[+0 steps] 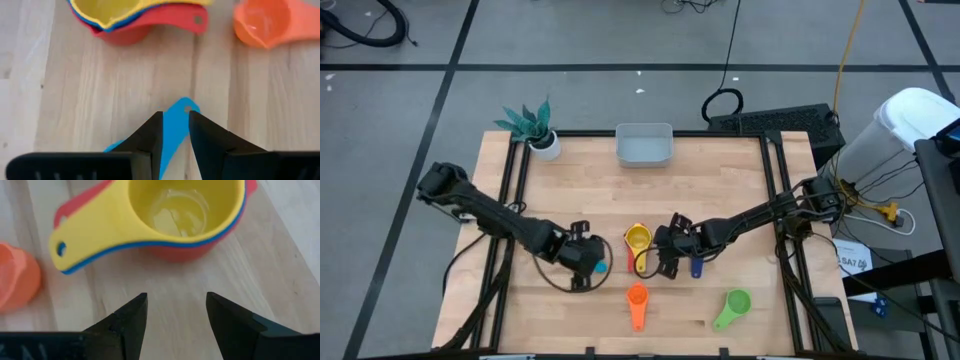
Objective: Nest measuring cups in basket
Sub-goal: Stack the green measuring cup on top of the yellow measuring cup
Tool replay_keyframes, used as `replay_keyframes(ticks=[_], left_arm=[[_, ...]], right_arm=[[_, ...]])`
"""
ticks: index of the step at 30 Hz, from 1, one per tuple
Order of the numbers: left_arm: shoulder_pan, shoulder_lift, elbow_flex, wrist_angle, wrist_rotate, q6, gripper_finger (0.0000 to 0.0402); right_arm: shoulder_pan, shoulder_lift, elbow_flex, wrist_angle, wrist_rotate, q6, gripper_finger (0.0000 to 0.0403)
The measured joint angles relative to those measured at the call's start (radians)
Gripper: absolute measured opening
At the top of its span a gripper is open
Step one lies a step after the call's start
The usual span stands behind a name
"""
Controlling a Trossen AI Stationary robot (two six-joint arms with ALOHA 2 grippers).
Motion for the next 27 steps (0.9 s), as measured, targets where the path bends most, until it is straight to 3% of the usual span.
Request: replay_keyframes(ticks=[6,10,18,27], left_arm=[[-0.060,-0.030,-0.001,-0.127,0.000,0.035,0.0097],[-0.095,-0.026,-0.001,-0.125,-0.001,0.030,0.0097],[-0.125,-0.026,-0.001,-0.201,-0.081,0.006,0.0097],[-0.126,-0.026,-0.001,-0.181,-0.084,0.008,0.0097]], right_arm=[[0.000,0.000,0.000,-0.048,-0.002,-0.005,0.0194],[0.009,0.000,0.000,-0.052,-0.007,0.004,0.0194],[0.028,-0.011,0.000,-0.152,-0.029,0.022,0.0194],[0.032,-0.164,0.000,-0.244,0.029,0.064,0.0194]])
